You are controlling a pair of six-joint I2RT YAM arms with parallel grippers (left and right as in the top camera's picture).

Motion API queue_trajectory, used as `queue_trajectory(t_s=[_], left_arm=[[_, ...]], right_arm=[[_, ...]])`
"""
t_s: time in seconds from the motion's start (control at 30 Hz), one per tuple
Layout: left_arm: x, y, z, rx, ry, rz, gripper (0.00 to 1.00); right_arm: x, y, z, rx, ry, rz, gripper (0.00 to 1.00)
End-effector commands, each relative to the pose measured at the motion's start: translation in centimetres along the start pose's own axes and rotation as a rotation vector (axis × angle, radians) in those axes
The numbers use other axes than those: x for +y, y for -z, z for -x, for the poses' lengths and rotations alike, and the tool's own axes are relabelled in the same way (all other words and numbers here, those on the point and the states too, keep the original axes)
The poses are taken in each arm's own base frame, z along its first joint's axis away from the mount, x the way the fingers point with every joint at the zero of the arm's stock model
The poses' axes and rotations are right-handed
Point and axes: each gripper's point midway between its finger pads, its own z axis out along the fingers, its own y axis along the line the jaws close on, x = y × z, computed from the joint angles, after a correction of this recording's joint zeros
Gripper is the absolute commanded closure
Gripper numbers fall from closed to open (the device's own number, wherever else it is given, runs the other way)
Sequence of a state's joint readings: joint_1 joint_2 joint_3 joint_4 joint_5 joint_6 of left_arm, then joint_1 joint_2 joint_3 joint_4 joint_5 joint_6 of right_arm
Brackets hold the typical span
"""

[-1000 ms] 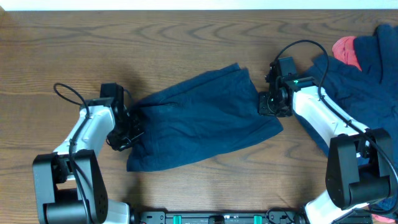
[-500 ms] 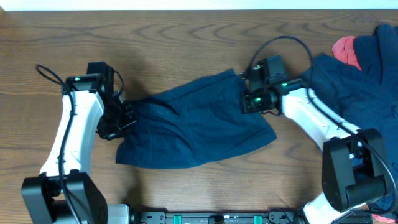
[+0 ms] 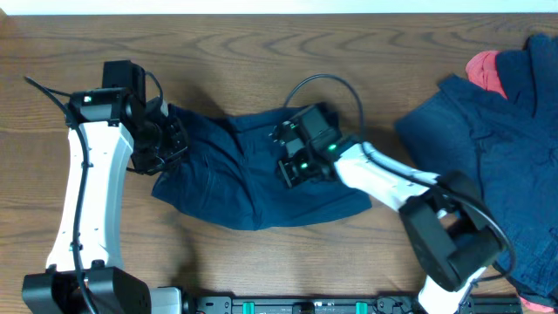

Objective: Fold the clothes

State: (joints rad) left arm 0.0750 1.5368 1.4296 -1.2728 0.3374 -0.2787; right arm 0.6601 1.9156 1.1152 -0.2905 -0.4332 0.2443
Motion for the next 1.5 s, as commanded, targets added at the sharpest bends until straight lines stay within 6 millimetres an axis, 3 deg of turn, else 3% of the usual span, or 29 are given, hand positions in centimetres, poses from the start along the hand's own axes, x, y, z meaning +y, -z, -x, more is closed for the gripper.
queue_trajectory(t_s=[0.0,0.2,0.33,0.47,0.67,0.9,1.1,1.33,1.47], left_arm=[[-1.6,2.1,0.1,-0.033,-0.033,-0.064,0.94],[-3.8,3.0,-0.3,-0.015,-0.042,-0.177,0.94],[-5.0,3.1,-0.2,-0.015,-0.053,-0.233,0.94],[-5.8,2.9,-0.5,-0.013,-0.083,-0.237,0.94],[-6.9,2.4,-1.4,-0.001,-0.132,-0.22,0.94],[-7.1,2.1,-0.7,-0.049,-0.144,-0.168,0.94],[-7.2,2.1,0.0,-0.078,-0.146,-0.164,0.94],[-7.4,2.0,0.9,-0.119,-0.116,-0.15,0.94],[-8.8,1.6,1.3,-0.147,-0.15,-0.175,0.94]], right_arm=[[1.2,-2.6,-1.2,0.03,-0.031,0.028,0.97],[3.7,-6.1,-1.2,-0.001,0.004,0.091,0.98],[5.8,-7.0,-0.9,-0.034,0.064,0.135,0.98],[7.1,-7.0,0.2,-0.089,0.101,0.164,0.96],[7.2,-6.7,2.1,-0.166,0.069,0.156,0.96],[8.4,-6.0,4.4,-0.258,0.065,0.202,0.96],[4.8,-4.4,4.2,-0.21,0.009,0.129,0.83],[-2.7,1.8,4.2,-0.166,-0.082,-0.049,0.8],[-7.2,4.4,2.7,-0.115,-0.163,-0.148,0.8]])
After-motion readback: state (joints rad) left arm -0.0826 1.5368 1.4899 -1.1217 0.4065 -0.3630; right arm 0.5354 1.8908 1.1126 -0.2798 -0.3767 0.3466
